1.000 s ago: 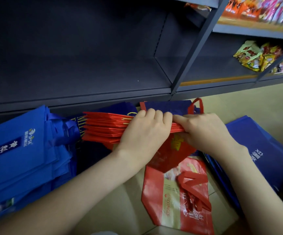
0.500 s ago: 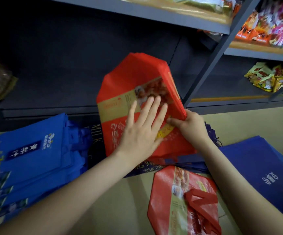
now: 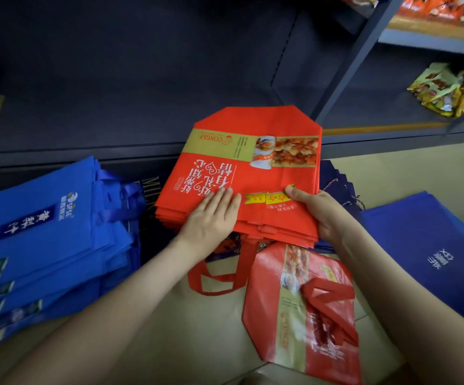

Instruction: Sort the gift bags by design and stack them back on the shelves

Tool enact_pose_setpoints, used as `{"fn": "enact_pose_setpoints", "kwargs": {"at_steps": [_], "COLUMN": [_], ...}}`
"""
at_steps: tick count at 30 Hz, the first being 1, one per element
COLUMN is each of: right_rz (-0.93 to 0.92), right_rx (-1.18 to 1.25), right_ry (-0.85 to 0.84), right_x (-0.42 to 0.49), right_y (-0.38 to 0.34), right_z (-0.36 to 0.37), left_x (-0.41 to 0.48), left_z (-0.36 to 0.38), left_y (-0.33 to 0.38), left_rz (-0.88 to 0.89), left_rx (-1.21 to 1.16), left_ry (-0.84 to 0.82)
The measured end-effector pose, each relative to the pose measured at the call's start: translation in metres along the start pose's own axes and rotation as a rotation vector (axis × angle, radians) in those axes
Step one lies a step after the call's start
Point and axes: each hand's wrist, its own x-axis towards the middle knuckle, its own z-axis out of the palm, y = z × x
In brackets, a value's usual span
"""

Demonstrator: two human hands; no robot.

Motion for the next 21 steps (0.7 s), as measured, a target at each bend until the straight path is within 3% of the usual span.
{"fn": "enact_pose_setpoints", "kwargs": {"at_steps": [3,6,8,11,13,14,17,21], "right_rz": [-0.037,-0.183,-0.324,-0.493,-0.593,-0.677,-0.852,-1.028], "right_rx": [-0.218,-0.716,-1.013,-1.523,-1.753,-1.84,-1.815,-1.686], "right_ry": [0.07,0.243,0.259,0.142,-0.023,-0.025,0.151,0.274], "right_x": [0.009,0.021,0.017,0.005,0.0,0.001,0.022,0.043], "right_y": [-0.002,-0.003,0.0,0.016,0.039,0.052,0.07,0.041], "right_z": [-0.003,-0.003,0.001,0.014,0.026,0.03,0.031,0.03], "left_x": [0.006,0.009,0.013,0.024,0.031,0.034,0.042,0.061], "left_z": [0.004,0.006,0.008,0.012,0.012,0.011,0.007,-0.002], "left_y": [0.002,0.003,0.004,0.005,0.002,0.0,-0.002,-0.014], "left_rz": [0.056,0.089,0.101,0.098,0.08,0.073,0.081,0.084], "left_rx": [0.054,0.067,0.089,0.142,0.16,0.165,0.165,0.19], "left_ry": [-0.044,-0.111,-0.17,-0.246,-0.29,-0.305,-0.298,-0.218]}}
